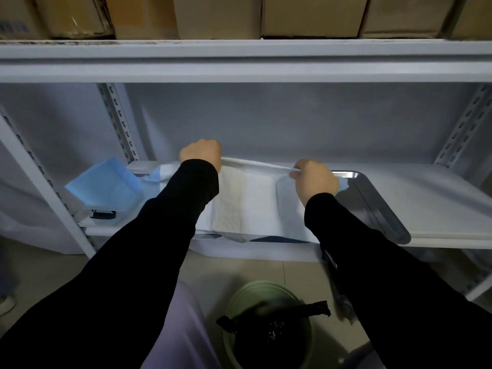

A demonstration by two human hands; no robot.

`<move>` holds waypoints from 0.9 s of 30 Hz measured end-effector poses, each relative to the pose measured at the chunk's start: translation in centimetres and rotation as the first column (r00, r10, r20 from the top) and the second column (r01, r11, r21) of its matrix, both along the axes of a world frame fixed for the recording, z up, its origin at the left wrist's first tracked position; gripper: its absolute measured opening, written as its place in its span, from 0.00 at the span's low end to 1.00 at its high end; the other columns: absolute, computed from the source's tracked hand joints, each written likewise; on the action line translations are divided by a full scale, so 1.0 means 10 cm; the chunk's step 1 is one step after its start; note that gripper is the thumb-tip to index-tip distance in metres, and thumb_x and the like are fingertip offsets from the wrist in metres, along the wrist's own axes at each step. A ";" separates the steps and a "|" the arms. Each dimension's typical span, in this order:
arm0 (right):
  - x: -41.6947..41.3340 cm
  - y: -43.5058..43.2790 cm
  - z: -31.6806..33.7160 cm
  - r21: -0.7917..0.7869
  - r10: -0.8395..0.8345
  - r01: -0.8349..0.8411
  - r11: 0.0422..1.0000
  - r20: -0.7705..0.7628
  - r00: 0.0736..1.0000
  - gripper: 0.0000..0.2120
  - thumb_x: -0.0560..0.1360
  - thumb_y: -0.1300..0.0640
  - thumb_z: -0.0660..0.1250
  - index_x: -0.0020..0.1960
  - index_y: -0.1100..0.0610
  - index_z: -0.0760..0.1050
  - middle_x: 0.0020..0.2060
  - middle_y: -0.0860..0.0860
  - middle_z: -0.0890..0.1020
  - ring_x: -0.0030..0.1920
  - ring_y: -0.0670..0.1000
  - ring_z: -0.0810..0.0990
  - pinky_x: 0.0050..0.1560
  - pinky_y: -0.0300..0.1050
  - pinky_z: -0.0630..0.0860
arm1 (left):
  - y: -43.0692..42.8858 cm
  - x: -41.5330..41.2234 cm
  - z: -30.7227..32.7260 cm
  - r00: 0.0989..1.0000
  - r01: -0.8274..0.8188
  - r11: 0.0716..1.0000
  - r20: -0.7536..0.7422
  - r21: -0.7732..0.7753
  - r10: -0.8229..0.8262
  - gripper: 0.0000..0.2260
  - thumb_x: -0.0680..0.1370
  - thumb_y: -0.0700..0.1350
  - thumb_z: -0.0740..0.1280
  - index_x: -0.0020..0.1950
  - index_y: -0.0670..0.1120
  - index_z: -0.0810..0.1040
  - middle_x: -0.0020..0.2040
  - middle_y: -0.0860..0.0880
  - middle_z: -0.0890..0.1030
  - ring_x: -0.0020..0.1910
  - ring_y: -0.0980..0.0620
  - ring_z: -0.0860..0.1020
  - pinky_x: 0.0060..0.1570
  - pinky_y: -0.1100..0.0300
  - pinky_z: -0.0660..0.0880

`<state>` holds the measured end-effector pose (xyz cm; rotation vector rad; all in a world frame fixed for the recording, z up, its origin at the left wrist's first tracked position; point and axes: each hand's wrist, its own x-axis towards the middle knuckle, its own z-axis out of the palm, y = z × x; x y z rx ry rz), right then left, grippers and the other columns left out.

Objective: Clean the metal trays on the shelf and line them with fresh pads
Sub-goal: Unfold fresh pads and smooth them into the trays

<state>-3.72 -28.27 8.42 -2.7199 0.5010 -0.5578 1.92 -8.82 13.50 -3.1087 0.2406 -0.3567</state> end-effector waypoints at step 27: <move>0.25 -0.22 0.31 -0.057 0.125 -0.112 0.992 0.392 0.912 0.40 0.71 0.79 0.50 0.77 0.53 0.52 0.78 0.51 0.45 0.58 0.64 0.73 0.54 0.49 0.70 | -0.27 0.32 0.20 0.941 0.289 0.923 0.255 -0.255 -0.224 0.34 0.77 0.25 0.50 0.78 0.52 0.50 0.79 0.49 0.44 0.76 0.36 0.46 0.74 0.46 0.45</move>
